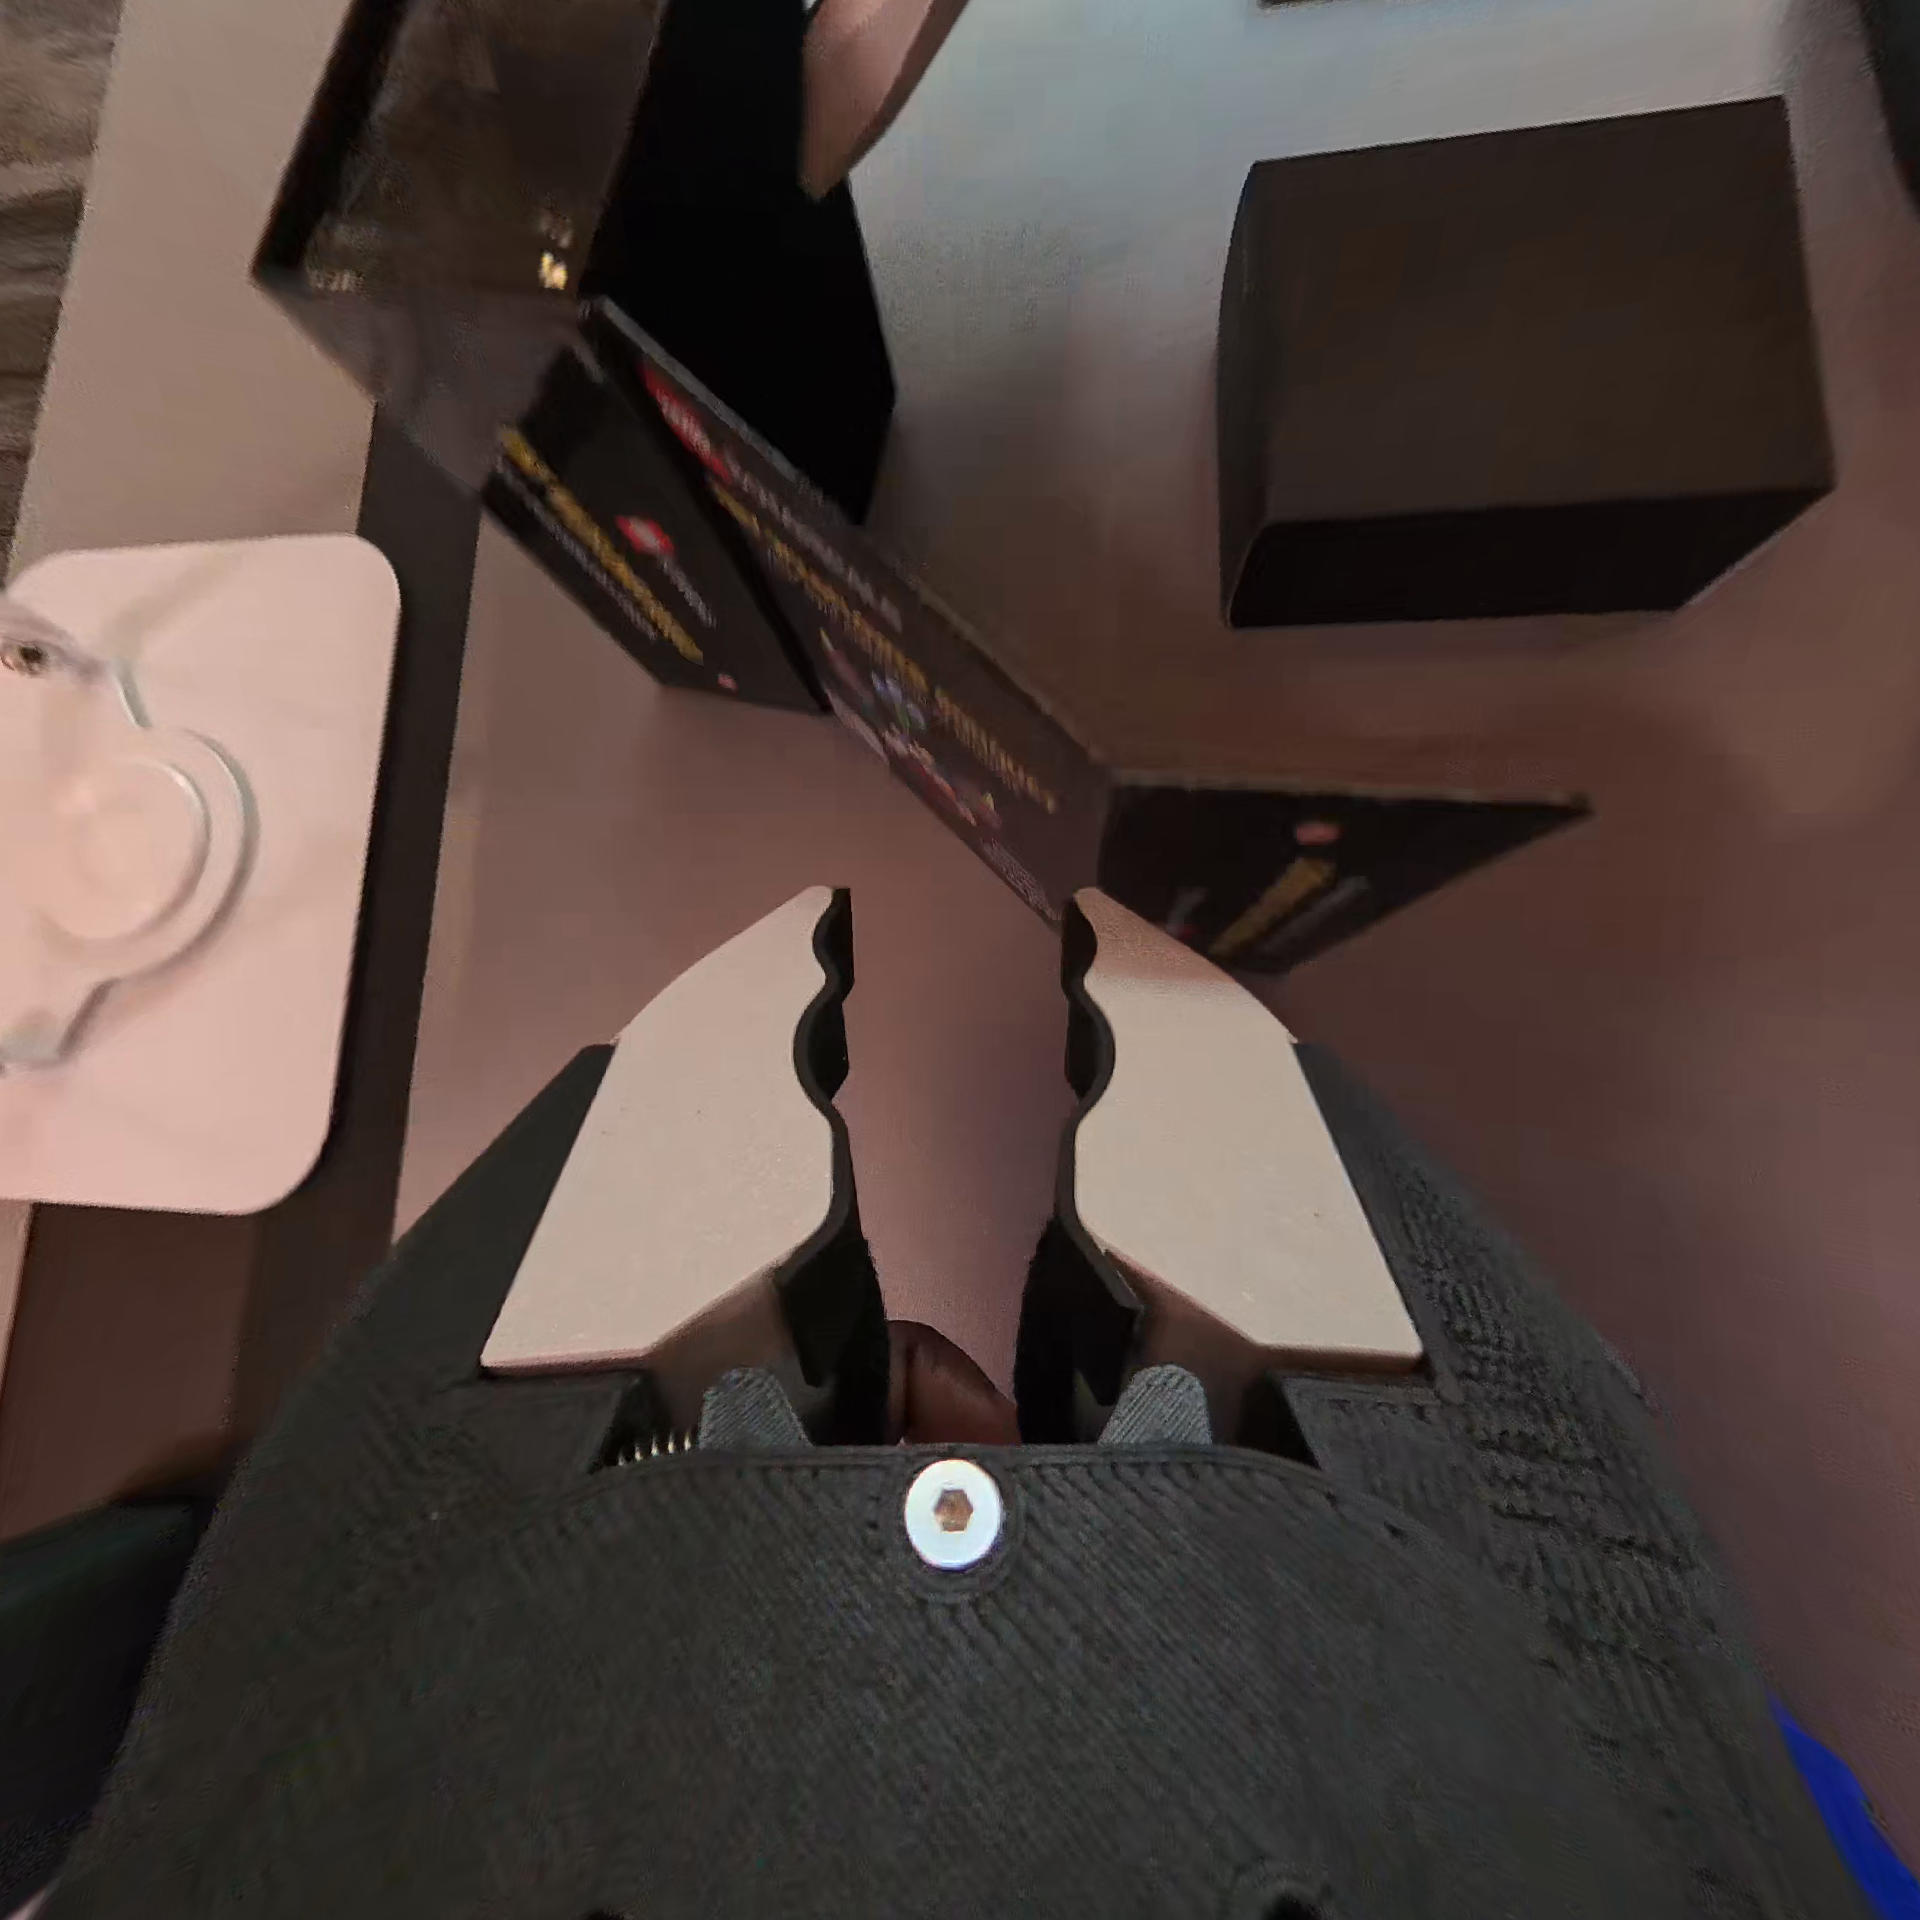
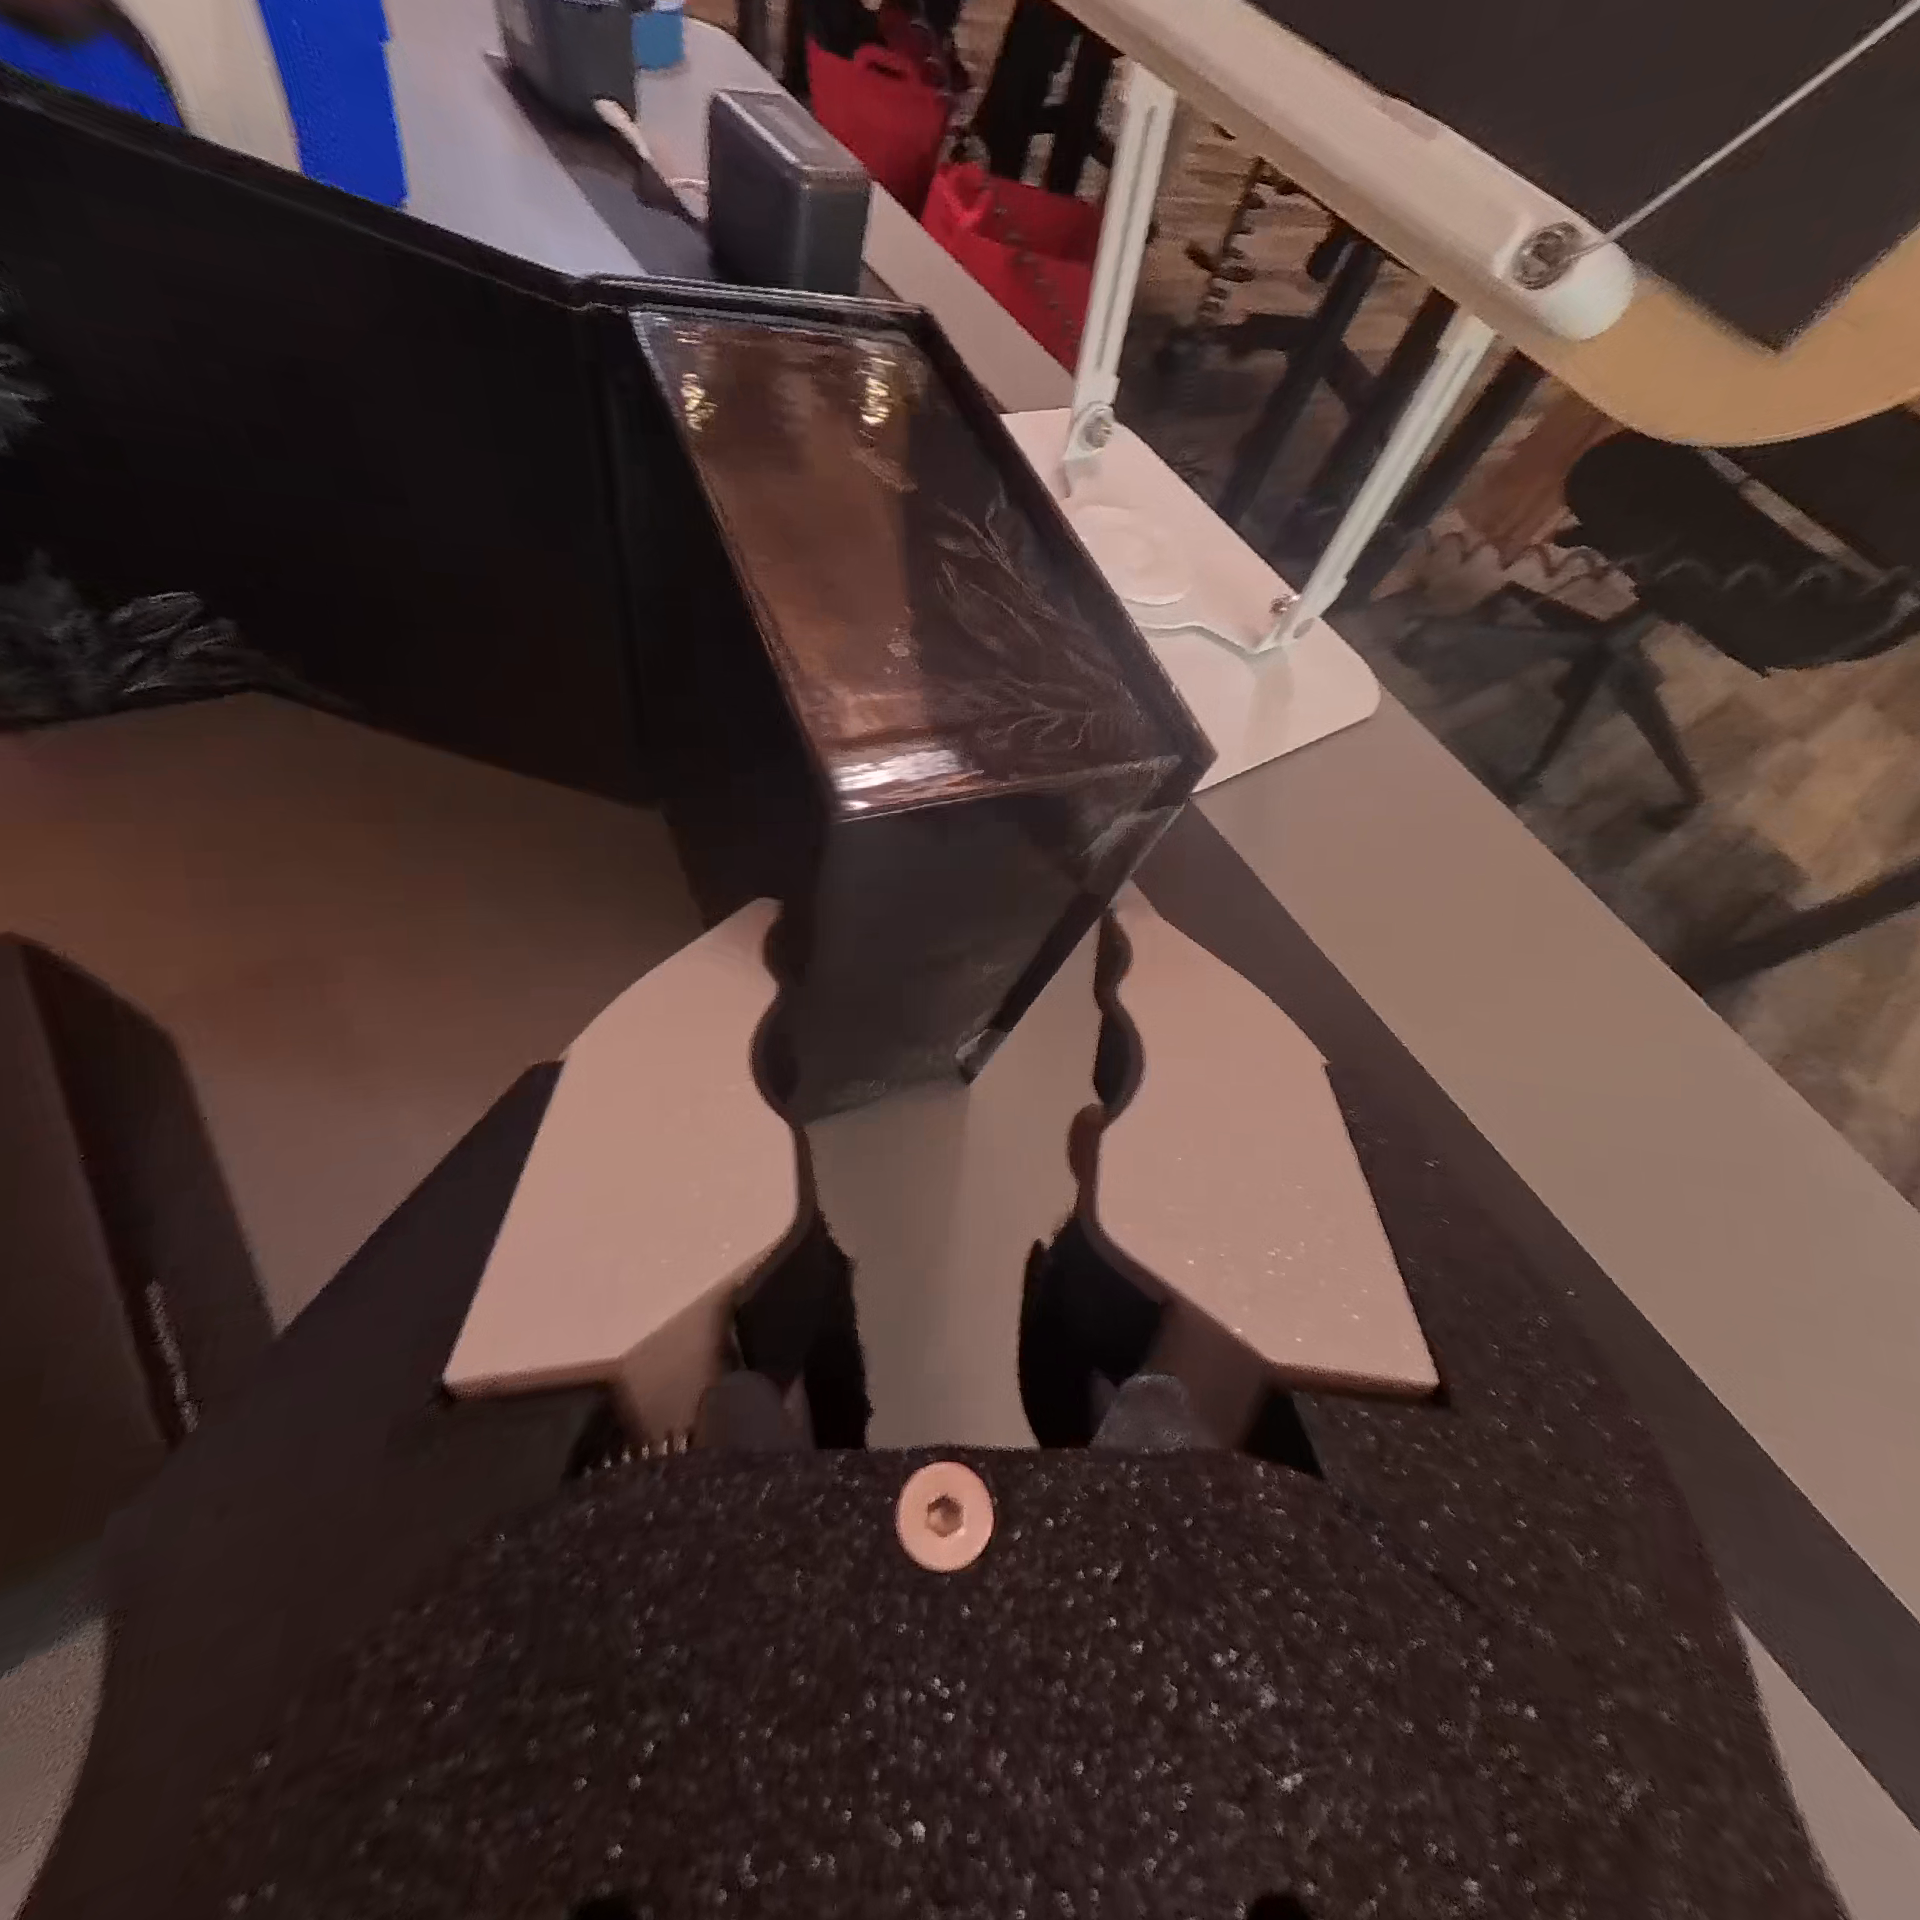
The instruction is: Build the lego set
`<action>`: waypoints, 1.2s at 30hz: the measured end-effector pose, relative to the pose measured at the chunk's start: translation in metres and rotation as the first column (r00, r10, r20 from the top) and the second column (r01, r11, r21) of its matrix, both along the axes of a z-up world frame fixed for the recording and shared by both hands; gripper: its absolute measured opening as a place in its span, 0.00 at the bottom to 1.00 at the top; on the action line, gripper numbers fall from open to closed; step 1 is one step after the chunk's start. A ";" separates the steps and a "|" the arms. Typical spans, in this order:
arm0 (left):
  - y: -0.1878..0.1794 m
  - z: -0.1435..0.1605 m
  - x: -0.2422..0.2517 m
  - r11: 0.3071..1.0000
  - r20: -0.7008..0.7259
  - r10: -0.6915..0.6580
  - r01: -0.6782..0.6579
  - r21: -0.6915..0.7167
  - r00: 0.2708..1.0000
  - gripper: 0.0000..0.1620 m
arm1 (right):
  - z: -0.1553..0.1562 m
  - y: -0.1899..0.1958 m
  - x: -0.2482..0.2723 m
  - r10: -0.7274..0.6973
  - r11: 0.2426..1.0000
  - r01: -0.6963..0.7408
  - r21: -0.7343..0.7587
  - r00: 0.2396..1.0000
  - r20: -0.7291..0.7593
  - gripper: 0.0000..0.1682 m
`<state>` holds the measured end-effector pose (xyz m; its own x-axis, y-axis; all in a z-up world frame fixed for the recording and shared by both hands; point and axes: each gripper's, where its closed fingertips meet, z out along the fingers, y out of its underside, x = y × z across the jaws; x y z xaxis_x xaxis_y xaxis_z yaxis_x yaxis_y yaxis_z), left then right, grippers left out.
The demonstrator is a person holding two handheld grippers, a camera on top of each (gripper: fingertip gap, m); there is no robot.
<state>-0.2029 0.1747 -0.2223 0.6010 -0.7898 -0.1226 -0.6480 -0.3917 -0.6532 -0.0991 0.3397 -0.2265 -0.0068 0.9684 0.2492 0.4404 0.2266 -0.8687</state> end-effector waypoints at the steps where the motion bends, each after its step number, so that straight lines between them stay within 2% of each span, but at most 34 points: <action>1: 0.006 -0.001 0.007 1.000 -0.014 -0.006 0.007 0.024 1.000 0.24 | -0.001 0.000 -0.003 -0.016 1.000 0.016 0.014 1.000 0.000 0.20; 4: 0.025 0.005 0.020 0.991 0.001 0.006 -0.006 0.133 1.000 0.24 | -0.002 0.001 -0.016 -0.087 0.993 0.088 0.076 0.996 -0.011 0.13; 9: 0.054 0.008 0.008 0.962 0.085 0.159 -0.174 0.212 0.984 0.27 | -0.004 -0.010 -0.041 -0.211 0.976 0.210 0.062 0.977 0.005 0.07; 12: 0.068 0.004 -0.006 0.938 0.047 0.238 -0.242 0.249 0.970 0.47 | -0.006 -0.015 -0.052 -0.256 0.967 0.256 0.017 0.966 0.027 0.05; 14: 0.071 0.003 -0.006 0.941 0.070 0.237 -0.247 0.231 0.969 0.61 | -0.007 -0.017 -0.056 -0.278 0.960 0.279 -0.033 0.960 0.039 0.04; 17: 0.071 0.004 -0.004 0.949 0.094 0.238 -0.252 0.192 0.967 0.72 | -0.010 -0.023 -0.058 -0.290 0.953 0.295 -0.070 0.955 0.068 0.04; 19: 0.065 0.013 -0.002 0.958 0.119 0.196 -0.216 0.189 0.973 0.72 | -0.015 -0.027 -0.057 -0.292 0.952 0.299 -0.062 0.951 0.102 0.06; 22: 0.047 0.028 0.004 0.974 0.160 0.132 -0.158 0.164 0.978 0.69 | -0.016 -0.041 -0.053 -0.213 0.974 0.219 -0.048 0.971 0.107 0.17; 23: 0.041 0.031 0.008 0.977 0.175 0.124 -0.151 0.148 0.977 0.68 | -0.014 -0.042 -0.050 -0.210 0.975 0.216 -0.052 0.972 0.105 0.17; 25: 0.040 0.034 0.016 0.976 0.185 0.141 -0.168 0.139 0.973 0.68 | -0.012 -0.051 -0.049 -0.190 0.976 0.200 -0.087 0.976 0.109 0.11; 27: 0.043 0.023 0.018 0.977 0.116 0.164 -0.178 0.117 0.980 0.75 | -0.015 -0.057 -0.051 -0.201 0.972 0.216 -0.096 0.969 0.143 0.11; 28: 0.043 0.019 0.017 0.979 0.092 0.171 -0.180 0.100 0.981 0.74 | -0.015 -0.058 -0.051 -0.213 0.971 0.227 -0.078 0.965 0.154 0.11; 30: 0.040 0.016 0.015 0.982 0.096 0.176 -0.182 0.057 0.980 0.70 | -0.015 -0.064 -0.054 -0.213 0.970 0.229 -0.083 0.963 0.167 0.11; 33: 0.031 0.017 0.001 0.983 0.095 0.174 -0.178 0.033 0.980 0.52 | -0.014 -0.075 -0.060 -0.192 0.968 0.215 -0.129 0.966 0.173 0.11; 36: 0.021 0.018 -0.014 0.986 0.078 0.161 -0.163 0.031 0.984 0.51 | -0.014 -0.088 -0.067 -0.128 0.975 0.154 -0.160 0.978 0.165 0.09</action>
